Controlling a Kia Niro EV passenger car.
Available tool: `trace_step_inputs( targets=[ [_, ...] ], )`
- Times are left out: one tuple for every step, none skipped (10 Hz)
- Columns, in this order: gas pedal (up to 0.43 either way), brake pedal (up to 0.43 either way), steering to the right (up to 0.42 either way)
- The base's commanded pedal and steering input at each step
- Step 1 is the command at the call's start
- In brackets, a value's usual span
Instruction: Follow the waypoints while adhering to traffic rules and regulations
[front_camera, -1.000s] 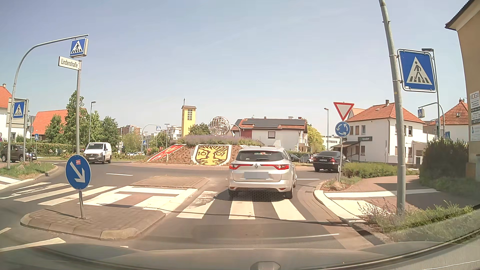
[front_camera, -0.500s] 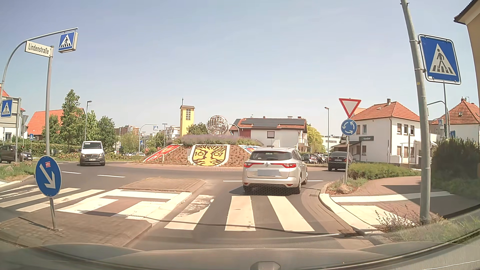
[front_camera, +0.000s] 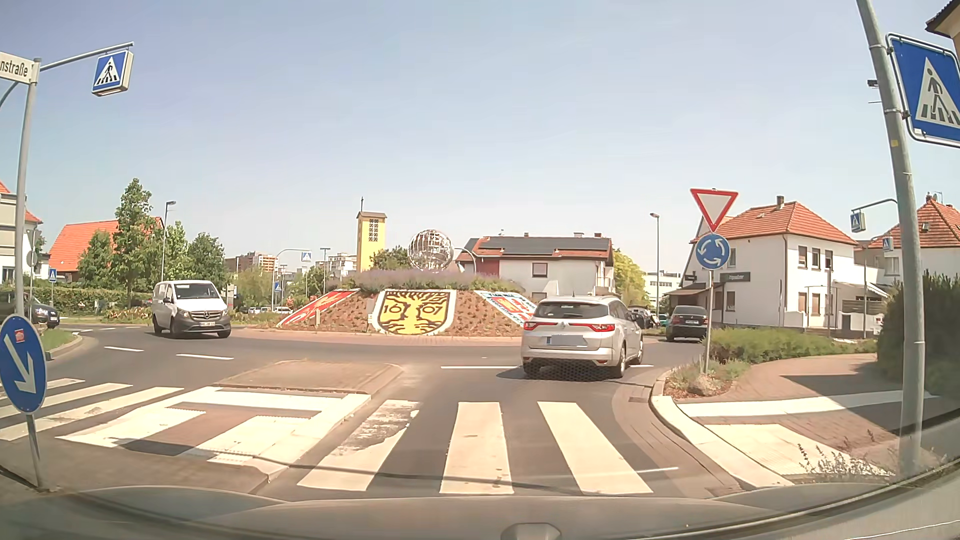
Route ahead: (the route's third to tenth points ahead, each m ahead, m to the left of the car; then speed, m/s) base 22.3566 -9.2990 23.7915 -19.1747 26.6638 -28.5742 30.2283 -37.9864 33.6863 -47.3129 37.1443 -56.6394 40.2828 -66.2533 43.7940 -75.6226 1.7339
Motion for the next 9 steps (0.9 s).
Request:
trace_step_inputs(
  targets=[
    [0.0, 0.085, 0.018],
    [0.0, 0.091, 0.018],
    [0.0, 0.098, 0.019],
    [0.0, 0.091, 0.019],
    [0.0, 0.079, 0.02],
    [0.0, 0.061, 0.022],
    [0.0, 0.061, 0.023],
    [0.0, 0.061, 0.023],
    [0.0, 0.067, 0.021]
  ],
)
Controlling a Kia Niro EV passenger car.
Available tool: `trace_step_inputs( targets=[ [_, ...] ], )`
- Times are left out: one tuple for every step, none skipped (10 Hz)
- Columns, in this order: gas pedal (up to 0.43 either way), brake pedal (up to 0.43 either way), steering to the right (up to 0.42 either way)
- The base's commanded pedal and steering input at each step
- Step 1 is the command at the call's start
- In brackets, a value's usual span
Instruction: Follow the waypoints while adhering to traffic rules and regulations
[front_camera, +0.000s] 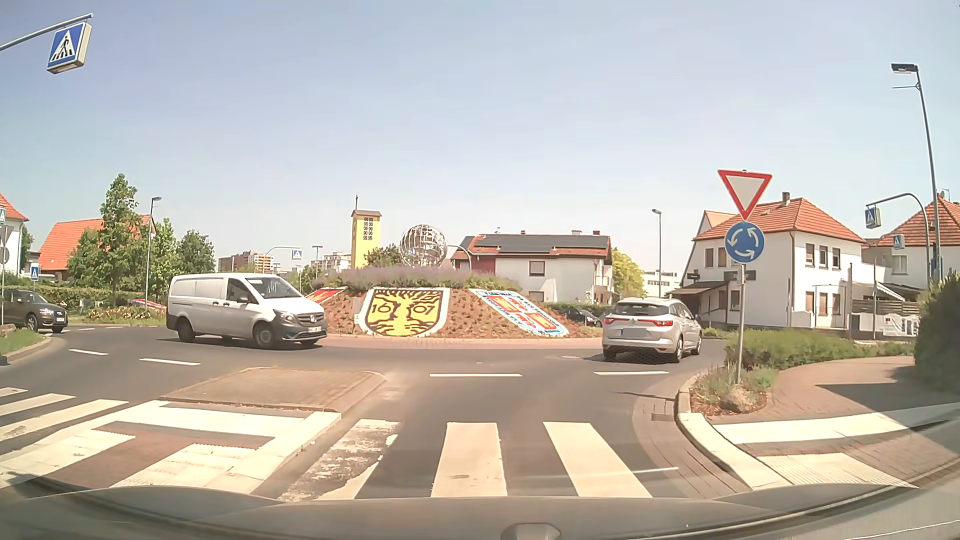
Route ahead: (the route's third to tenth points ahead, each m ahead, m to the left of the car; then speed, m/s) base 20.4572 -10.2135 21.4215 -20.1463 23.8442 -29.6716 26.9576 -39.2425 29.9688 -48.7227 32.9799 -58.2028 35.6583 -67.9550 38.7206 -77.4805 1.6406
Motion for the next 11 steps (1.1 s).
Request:
trace_step_inputs(
  targets=[
    [0.0, 0.067, 0.021],
    [0.0, 0.073, 0.021],
    [0.0, 0.079, 0.02],
    [0.0, 0.091, 0.02],
    [0.0, 0.122, 0.021],
    [0.0, 0.134, 0.021],
    [0.0, 0.146, 0.02],
    [0.0, 0.146, 0.02],
    [0.0, 0.14, 0.02],
    [0.0, 0.14, 0.02],
    [0.0, 0.134, 0.021]
  ],
)
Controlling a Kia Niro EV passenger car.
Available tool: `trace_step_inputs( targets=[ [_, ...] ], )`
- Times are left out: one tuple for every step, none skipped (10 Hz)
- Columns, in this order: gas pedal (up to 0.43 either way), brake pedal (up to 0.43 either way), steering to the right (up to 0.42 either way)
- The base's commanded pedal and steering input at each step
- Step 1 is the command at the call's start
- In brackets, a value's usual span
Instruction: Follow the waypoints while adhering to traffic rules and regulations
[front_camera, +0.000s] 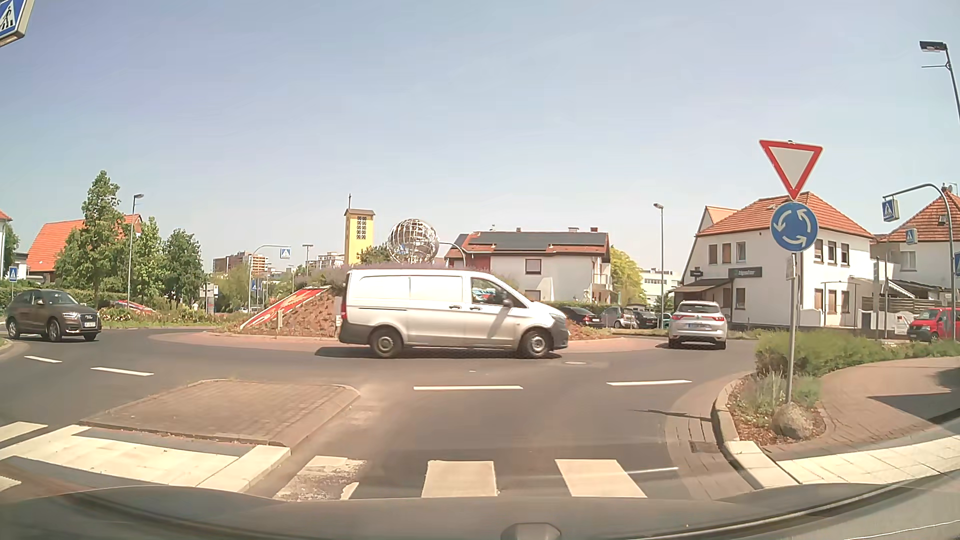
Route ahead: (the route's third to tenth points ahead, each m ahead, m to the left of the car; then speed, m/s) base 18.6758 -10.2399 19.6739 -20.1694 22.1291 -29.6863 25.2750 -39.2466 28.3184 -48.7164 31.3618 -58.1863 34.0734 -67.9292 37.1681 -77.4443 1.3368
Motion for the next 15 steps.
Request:
trace_step_inputs(
  targets=[
    [0.0, 0.098, 0.021],
    [0.0, 0.055, 0.02],
    [0.0, 0.03, 0.019],
    [0.0, 0.037, 0.019],
    [0.0, 0.043, 0.018],
    [0.0, 0.043, 0.014],
    [0.0, 0.037, 0.009],
    [0.0, 0.024, 0.006],
    [0.0, 0.018, 0.004],
    [0.0, 0.012, -0.001],
    [0.0, 0.018, -0.007],
    [0.0, 0.03, -0.01],
    [0.0, 0.049, -0.012],
    [0.0, 0.055, -0.012],
    [0.0, 0.055, -0.012]
  ],
)
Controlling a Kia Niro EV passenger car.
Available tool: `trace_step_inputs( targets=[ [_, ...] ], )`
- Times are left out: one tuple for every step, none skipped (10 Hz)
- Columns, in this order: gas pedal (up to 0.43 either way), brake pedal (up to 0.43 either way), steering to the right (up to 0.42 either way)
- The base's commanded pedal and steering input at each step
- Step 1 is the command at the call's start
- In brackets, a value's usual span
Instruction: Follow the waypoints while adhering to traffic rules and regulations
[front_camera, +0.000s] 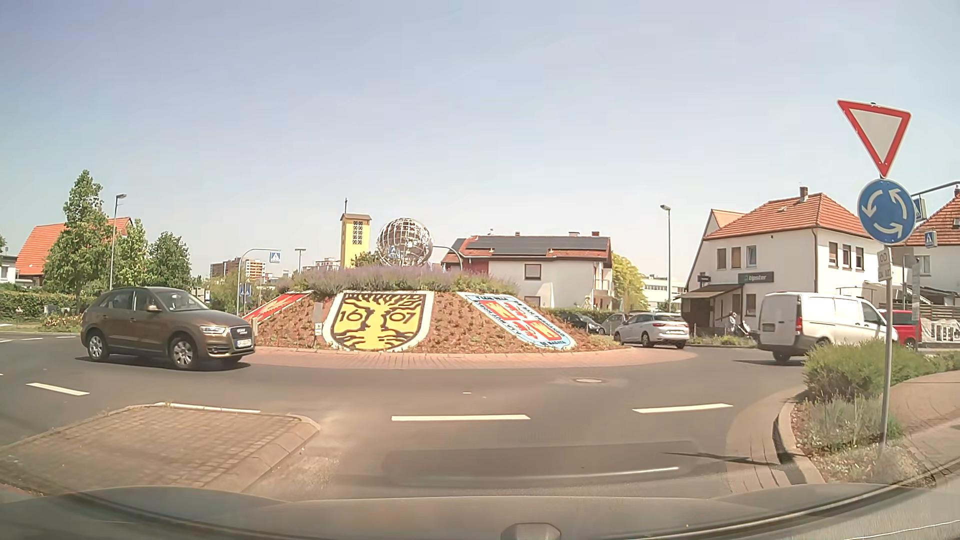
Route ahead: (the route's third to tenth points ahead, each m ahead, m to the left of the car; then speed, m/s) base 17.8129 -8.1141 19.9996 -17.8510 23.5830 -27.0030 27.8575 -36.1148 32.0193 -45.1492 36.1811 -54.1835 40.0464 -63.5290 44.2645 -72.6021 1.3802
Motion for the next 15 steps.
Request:
trace_step_inputs(
  targets=[
    [0.0, 0.0, -0.013],
    [0.0, 0.0, -0.015],
    [0.0, 0.0, -0.016],
    [0.0, 0.0, -0.017],
    [0.0, 0.0, -0.016],
    [0.0, 0.0, -0.016],
    [0.0, 0.0, -0.016],
    [0.087, 0.0, -0.014],
    [0.15, 0.0, -0.01],
    [0.169, 0.0, -0.004],
    [0.177, 0.0, 0.001],
    [0.177, 0.0, 0.006],
    [0.177, 0.0, 0.012],
    [0.177, 0.0, 0.018],
    [0.169, 0.0, 0.023]
  ],
)
